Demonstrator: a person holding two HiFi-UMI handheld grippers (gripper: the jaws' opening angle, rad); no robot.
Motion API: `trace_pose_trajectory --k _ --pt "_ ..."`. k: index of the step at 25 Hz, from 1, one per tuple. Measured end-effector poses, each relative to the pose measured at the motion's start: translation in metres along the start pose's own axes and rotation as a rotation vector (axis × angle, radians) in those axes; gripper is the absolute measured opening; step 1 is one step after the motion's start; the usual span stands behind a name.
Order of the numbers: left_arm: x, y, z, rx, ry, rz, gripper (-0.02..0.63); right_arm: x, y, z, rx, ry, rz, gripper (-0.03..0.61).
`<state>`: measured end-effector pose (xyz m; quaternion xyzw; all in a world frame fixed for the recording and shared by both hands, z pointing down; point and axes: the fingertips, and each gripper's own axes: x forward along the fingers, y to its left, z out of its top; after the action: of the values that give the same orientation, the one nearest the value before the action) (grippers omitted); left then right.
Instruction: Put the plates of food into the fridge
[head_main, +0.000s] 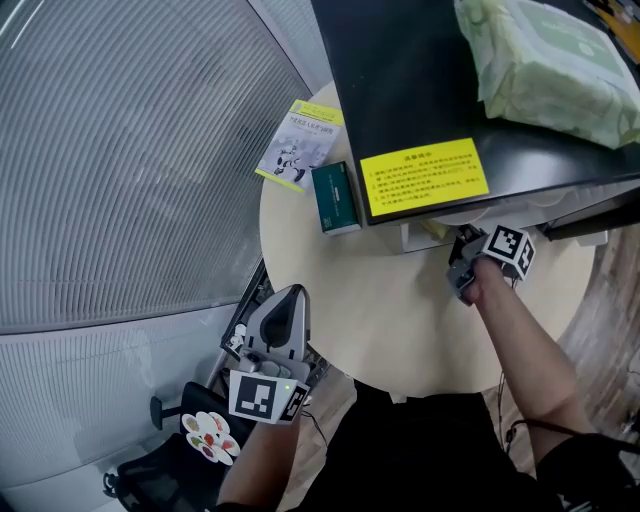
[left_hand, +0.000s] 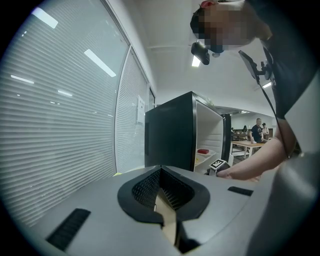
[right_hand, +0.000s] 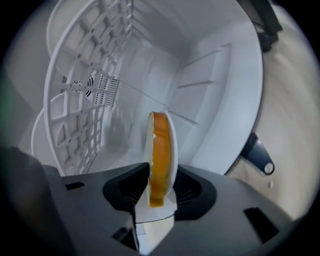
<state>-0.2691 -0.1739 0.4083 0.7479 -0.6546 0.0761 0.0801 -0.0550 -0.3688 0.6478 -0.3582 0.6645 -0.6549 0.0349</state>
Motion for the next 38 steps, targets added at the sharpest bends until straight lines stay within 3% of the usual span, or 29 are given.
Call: trace_pose_trajectory --k 10,15,26,30,38 --pt "-0.003 -0.002 0.009 0.017 -0.005 -0.007 0.003 -0.009 -0.013 0.023 -0.535 0.041 -0.271 0.256" --pt "-0.003 -0.007 0.015 0.029 -0.009 -0.017 0.003 -0.017 -0.017 0.031 -0.700 0.015 -0.331 0.279" --pt "-0.002 -0.027 0.028 0.050 -0.035 -0.066 0.003 -0.058 0.017 0.040 -0.833 -0.167 -0.229 0.278" --pt "-0.005 -0.038 0.037 0.055 -0.060 -0.109 0.003 -0.087 0.042 0.024 -0.850 -0.207 -0.152 0.278" --pt "-0.016 -0.053 0.053 0.054 -0.122 -0.197 0.003 -0.167 0.091 0.000 -0.957 -0.328 -0.111 0.278"
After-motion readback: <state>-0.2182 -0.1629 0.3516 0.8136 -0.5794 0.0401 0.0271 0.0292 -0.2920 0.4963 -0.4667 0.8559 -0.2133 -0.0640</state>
